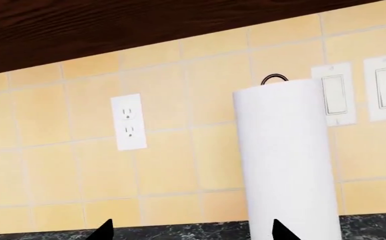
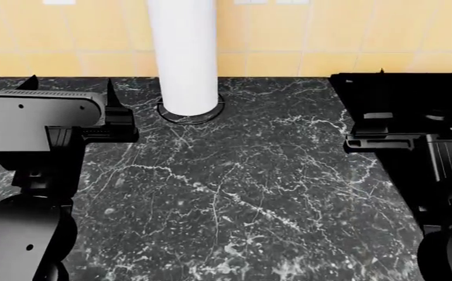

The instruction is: Pick and place the shaker into the drawer. Then close the cabinet.

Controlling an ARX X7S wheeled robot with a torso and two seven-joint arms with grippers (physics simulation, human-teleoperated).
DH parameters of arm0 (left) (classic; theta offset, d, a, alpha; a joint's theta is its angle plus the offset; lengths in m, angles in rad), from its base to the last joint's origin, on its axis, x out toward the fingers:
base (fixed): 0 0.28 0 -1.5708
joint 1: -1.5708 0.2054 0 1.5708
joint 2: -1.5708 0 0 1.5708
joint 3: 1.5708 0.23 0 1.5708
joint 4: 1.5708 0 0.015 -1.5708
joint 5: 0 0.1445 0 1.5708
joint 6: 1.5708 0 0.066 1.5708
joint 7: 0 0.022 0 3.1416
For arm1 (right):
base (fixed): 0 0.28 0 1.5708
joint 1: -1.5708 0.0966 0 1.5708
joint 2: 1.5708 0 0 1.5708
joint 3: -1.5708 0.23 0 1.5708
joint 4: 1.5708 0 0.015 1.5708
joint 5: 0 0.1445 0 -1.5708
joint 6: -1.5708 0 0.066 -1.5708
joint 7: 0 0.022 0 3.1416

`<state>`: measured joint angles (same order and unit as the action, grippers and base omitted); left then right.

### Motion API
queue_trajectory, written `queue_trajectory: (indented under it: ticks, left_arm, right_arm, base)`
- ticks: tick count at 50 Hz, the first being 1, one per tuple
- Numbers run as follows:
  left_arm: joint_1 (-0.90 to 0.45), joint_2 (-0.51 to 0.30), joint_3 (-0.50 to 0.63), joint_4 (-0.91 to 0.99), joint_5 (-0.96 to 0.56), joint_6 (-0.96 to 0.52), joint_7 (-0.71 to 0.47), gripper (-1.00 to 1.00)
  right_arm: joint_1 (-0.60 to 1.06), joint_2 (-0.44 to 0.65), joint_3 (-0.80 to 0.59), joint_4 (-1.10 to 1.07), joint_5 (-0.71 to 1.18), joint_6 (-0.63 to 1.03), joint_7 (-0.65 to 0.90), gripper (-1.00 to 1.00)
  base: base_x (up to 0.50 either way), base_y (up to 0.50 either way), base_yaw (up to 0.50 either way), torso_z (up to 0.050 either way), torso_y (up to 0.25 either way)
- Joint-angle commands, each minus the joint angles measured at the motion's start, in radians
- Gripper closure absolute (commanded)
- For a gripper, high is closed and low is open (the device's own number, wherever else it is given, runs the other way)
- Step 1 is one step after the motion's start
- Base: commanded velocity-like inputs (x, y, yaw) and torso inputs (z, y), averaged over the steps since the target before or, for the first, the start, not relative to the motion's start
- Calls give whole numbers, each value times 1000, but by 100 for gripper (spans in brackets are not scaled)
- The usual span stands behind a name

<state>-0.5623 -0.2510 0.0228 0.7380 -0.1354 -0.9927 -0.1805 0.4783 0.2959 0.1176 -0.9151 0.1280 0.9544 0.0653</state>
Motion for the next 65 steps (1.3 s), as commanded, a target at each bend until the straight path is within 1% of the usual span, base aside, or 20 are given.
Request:
queue_trajectory:
  ticks: [1,4,5,6,8,10,13,21,27,39,51,65]
  left_arm:
    - [13,9,-15,-45,-3,64,17,-100]
    - [7,7,-15,-35,-5,49,15,-100]
    - [5,7,-16,-31,-6,45,15,-100]
    - [3,6,-16,-29,-7,42,14,-100]
    - [0,6,-15,-29,-8,40,13,-100]
    - [-1,6,-13,-26,-9,38,12,-100]
    - [1,4,-15,-26,-11,41,12,-100]
    - [3,1,-18,-17,-15,36,9,-100]
    - [2,-1,-15,-13,-17,32,6,-100]
    - [6,-3,-16,-9,-25,33,4,-100]
    - [-3,-8,-10,-5,-30,22,0,-100]
    - [-2,-14,-4,-1,-33,19,-5,-100]
  right_arm:
    - [-26,22,93,-77,19,-56,-30,-100]
    - [23,39,167,-130,64,1,-32,-100]
    - [38,64,182,-131,106,10,-5,-100]
    - [49,106,192,-132,174,16,49,-100]
    - [70,215,214,-132,366,23,204,-100]
    - [96,284,229,-131,499,32,306,-100]
    - [144,318,245,-126,574,59,357,-100]
    - [240,355,294,-105,680,115,409,-100]
    - [283,376,336,-61,699,119,421,-100]
    - [349,387,349,79,638,56,418,-100]
    - [476,428,296,199,615,74,436,-100]
    - [634,469,159,330,553,67,441,-100]
  base:
    - [0,0,0,0,0]
    - [0,0,0,0,0]
    - [0,0,0,0,0]
    - [0,0,0,0,0]
    - [0,0,0,0,0]
    - [0,0,0,0,0]
    - [0,0,0,0,0]
    - [0,0,0,0,0]
    - [0,0,0,0,0]
    - [0,0,0,0,0]
    - [0,0,0,0,0]
    - [0,0,0,0,0]
